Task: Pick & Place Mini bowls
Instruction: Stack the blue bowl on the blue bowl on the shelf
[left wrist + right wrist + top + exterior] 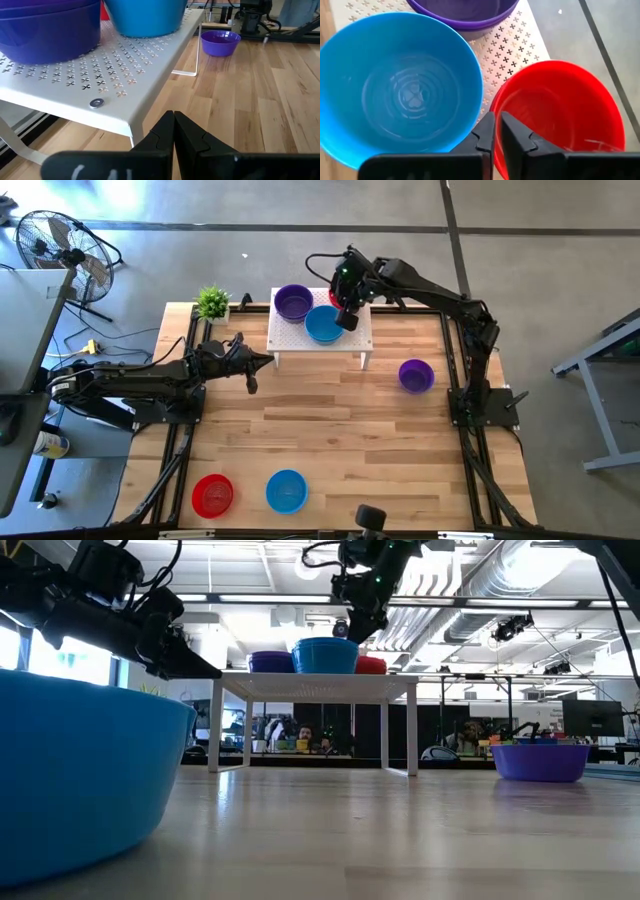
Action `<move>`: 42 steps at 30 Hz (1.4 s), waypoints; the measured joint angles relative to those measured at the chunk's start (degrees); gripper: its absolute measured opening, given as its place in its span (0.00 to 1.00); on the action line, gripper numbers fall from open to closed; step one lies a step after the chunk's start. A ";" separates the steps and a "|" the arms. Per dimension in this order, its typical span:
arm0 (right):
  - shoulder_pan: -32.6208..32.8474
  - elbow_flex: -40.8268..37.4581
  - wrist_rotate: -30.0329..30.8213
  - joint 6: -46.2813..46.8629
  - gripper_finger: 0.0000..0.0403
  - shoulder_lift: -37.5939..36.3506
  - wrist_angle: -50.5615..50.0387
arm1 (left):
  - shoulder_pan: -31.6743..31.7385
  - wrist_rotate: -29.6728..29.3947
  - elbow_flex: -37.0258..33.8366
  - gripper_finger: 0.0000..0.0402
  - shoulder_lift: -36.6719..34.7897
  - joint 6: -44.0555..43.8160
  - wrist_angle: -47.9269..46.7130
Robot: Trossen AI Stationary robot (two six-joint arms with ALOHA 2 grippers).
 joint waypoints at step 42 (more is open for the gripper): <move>22.43 -83.69 0.01 -1.34 0.00 -57.00 74.01 | -31.65 -11.09 20.01 0.06 4.53 -9.70 -39.78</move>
